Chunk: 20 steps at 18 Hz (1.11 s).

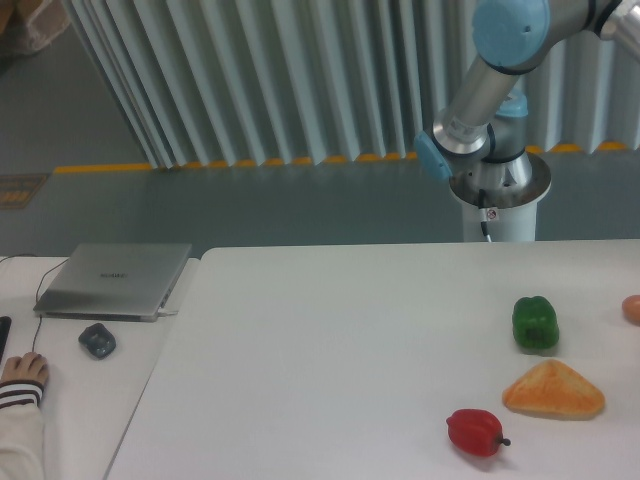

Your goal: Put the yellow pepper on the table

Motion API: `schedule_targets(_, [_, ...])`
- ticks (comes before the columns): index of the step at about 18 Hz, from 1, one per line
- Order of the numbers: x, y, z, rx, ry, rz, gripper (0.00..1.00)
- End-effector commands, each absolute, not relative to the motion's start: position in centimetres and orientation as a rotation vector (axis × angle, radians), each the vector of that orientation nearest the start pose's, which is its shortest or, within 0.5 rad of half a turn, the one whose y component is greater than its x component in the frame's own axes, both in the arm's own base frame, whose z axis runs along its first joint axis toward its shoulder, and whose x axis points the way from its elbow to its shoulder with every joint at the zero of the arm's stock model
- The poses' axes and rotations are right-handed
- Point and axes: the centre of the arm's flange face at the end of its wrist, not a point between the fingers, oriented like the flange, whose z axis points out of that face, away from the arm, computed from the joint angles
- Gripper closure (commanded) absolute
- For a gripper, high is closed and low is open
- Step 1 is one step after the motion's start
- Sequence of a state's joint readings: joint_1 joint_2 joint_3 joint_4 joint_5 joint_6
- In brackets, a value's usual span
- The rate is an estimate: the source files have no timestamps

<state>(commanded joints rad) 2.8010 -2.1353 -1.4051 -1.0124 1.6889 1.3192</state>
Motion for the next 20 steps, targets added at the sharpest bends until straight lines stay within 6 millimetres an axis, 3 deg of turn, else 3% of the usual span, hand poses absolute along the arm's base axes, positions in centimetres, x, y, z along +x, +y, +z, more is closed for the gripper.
schedule_targets(4, [-62.1, 35.0, 28.4, -3.194, 0.130, 0.293, 0.01])
schedule_targets(5, [-62.1, 35.0, 28.4, -3.194, 0.130, 0.293, 0.11])
schedule_targets(7, [-62.1, 34.9, 28.6, -3.199, 0.141, 0.301, 0.72])
schedule_targets(9, [-61.9, 34.8, 28.6, -3.219, 0.219, 0.302, 0.84])
schedule_targets(13, [-61.7, 34.4, 30.5, -3.200, 0.222, 0.324, 0.86])
schedule_targets(17, [-60.9, 32.9, 33.9, -3.152, 0.274, 0.282, 0.86])
schedule_targets(20, [-57.9, 34.4, 37.2, -2.999, 0.173, 0.168, 0.85])
